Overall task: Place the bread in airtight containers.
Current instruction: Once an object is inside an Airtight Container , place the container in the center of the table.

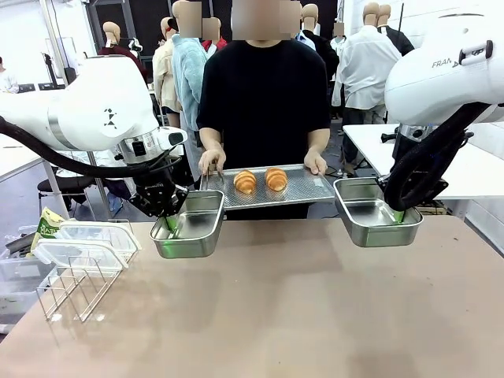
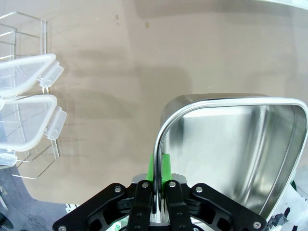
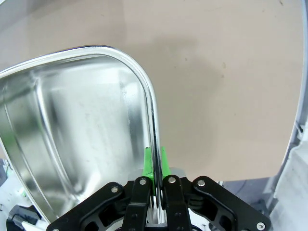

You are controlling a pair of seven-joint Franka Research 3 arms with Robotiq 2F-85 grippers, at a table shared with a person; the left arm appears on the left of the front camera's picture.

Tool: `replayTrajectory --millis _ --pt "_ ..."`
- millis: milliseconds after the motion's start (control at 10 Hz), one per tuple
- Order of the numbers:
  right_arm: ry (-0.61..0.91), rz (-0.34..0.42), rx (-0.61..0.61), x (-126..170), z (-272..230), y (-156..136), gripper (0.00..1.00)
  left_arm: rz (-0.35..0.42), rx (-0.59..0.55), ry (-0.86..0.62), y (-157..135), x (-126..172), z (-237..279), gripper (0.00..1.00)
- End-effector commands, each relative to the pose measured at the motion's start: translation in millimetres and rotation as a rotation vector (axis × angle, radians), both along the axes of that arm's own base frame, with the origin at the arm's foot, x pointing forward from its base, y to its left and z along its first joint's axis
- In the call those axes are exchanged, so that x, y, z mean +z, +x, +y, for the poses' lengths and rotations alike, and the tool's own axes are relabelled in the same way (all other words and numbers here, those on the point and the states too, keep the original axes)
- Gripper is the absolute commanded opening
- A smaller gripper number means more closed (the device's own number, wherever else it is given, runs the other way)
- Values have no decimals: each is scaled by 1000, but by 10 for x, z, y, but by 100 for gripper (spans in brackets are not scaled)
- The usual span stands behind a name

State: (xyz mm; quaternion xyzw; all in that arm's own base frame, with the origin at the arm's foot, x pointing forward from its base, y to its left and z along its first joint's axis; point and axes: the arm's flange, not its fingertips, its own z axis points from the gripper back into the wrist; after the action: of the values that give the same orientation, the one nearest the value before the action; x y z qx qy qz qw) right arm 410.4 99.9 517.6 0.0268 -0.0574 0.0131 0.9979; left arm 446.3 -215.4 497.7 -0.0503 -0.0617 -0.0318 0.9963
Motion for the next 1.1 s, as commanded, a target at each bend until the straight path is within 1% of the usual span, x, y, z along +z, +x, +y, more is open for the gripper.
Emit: replayTrajectory --millis 0,1000 --pt "0 -7 -4 -7 -19 -32 0 -3 6 10 6 51 3 0" --pt "0 -7 -4 -7 -19 -32 0 -3 6 10 6 51 3 0"
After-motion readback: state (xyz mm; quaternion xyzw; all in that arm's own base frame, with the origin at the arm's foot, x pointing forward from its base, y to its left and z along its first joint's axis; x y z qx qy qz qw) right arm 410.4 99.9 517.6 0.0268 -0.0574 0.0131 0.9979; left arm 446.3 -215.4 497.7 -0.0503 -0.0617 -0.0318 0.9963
